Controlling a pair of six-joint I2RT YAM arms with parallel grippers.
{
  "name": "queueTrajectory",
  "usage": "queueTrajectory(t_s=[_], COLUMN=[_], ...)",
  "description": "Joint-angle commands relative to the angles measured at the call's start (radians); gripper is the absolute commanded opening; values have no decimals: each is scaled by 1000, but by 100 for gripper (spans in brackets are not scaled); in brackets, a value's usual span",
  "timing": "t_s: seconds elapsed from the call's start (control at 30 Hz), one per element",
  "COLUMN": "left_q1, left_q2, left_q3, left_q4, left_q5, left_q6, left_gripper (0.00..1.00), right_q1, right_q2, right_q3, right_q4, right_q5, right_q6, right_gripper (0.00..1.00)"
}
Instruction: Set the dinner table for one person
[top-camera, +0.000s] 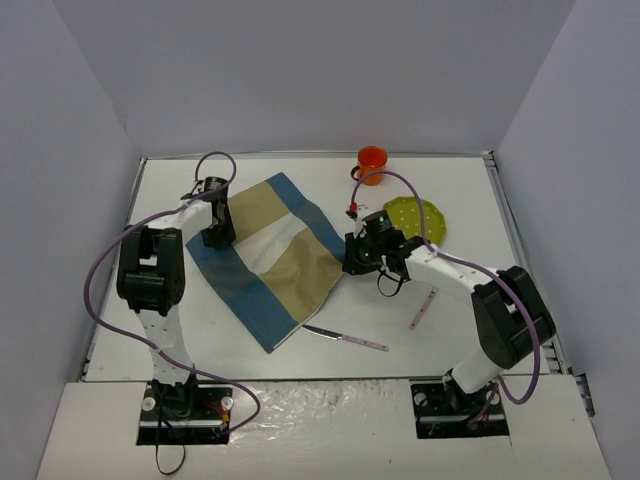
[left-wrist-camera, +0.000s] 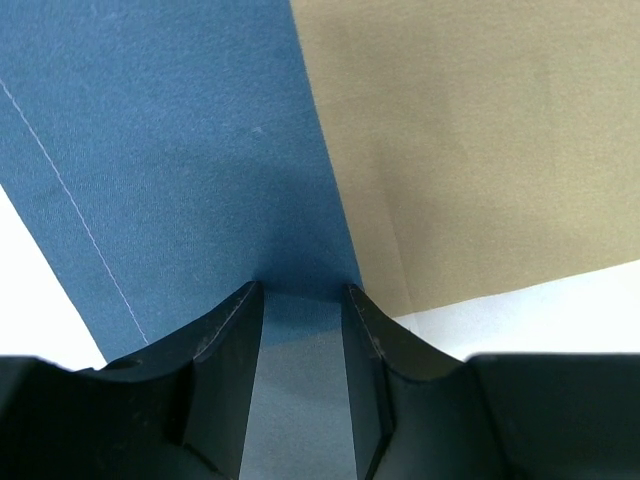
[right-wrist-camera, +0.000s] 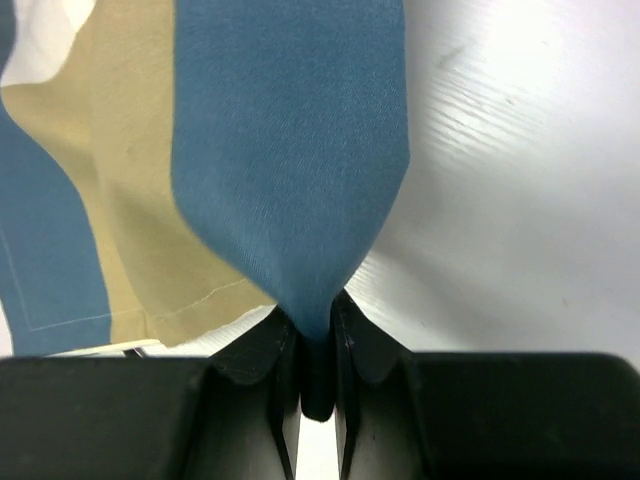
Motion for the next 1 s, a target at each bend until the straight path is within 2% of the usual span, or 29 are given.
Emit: queueTrajectory(t_s=[0.0,0.17,0.23,0.3,0.43,0.6,0.67,0.73,0.8,0.97], left_q1=[55,85,90,91,91,75,61,37,12,0], left_q2=[34,72,88,109,109,-9,-69,-142,-200,-262], left_q3=[6,82,118,157,205,206,180,139,82,-75], left_q4=[-81,-94,-90,-85,-72,-70,-78,-80,-87,-41], left_q5=[-94,-113,-111,-99,-67,0,28,43,46,3], left_q6=[-16,20,45,64,96,103,93,79,61,50], left_gripper=[34,34,34,35,41,55,60,62,63,63], right_q1=[-1,0,4,8,11,9,9,8,7,25], right_q2=[-62,-16,-6,-11,-63,-159,-195,-214,-222,-160], right_q3=[-13,9,18,17,18,38,47,53,60,84], right_q4=[-75,-97,-105,-108,-122,-121,-116,-115,-110,-90], right_q5=[120,103,104,124,167,217,242,262,256,194], right_q6=[39,52,68,88,89,54,40,26,5,-33], right_gripper=[15,18,23,32,62,72,83,89,90,79])
